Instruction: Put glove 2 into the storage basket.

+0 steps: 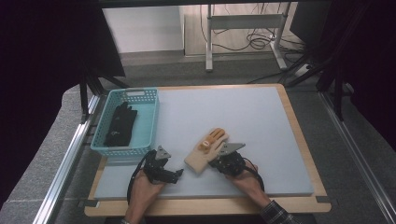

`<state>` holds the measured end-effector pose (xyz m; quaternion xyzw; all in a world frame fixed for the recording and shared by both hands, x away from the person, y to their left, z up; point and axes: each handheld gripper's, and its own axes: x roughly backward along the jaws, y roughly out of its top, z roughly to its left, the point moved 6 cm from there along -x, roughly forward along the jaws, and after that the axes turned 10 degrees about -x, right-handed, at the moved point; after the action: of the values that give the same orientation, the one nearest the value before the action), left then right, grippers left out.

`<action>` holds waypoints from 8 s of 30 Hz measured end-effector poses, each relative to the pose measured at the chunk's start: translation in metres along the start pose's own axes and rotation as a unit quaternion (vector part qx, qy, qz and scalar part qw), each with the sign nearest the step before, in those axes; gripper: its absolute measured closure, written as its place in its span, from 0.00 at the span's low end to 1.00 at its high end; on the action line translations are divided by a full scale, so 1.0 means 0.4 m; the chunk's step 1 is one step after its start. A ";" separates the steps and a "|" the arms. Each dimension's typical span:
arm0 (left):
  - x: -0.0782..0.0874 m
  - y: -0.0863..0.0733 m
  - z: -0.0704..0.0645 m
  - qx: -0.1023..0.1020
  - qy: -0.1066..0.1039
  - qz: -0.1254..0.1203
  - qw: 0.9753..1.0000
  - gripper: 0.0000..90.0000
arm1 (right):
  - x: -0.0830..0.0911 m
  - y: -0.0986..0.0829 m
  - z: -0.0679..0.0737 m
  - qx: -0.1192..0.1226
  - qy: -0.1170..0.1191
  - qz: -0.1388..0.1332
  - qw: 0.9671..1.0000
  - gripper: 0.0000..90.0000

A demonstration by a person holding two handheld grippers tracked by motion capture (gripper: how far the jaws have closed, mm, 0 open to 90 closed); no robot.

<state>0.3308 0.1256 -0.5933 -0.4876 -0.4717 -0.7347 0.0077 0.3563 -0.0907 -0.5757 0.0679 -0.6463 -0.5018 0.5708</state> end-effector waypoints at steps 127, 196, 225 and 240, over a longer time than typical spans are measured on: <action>-0.191 0.266 -0.097 -0.049 -0.050 0.060 0.996 0.06 | 0.253 -0.159 -0.286 -0.115 -0.180 -0.016 0.977 0.13; 0.075 0.330 0.196 0.041 0.035 0.016 0.998 0.78 | 0.253 -0.159 -0.286 -0.115 -0.180 -0.016 0.977 0.13; 0.202 0.152 0.523 0.204 0.158 0.031 0.966 0.79 | 0.253 -0.159 -0.286 -0.115 -0.180 -0.016 0.977 0.13; 0.006 0.120 0.503 0.190 0.111 0.162 0.962 0.54 | 0.253 -0.159 -0.286 -0.115 -0.180 -0.016 0.977 0.13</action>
<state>0.4949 0.2410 -0.5424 -0.4628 -0.5131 -0.6699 0.2715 0.3834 -0.2539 -0.5719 -0.0789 -0.6750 -0.5861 0.4411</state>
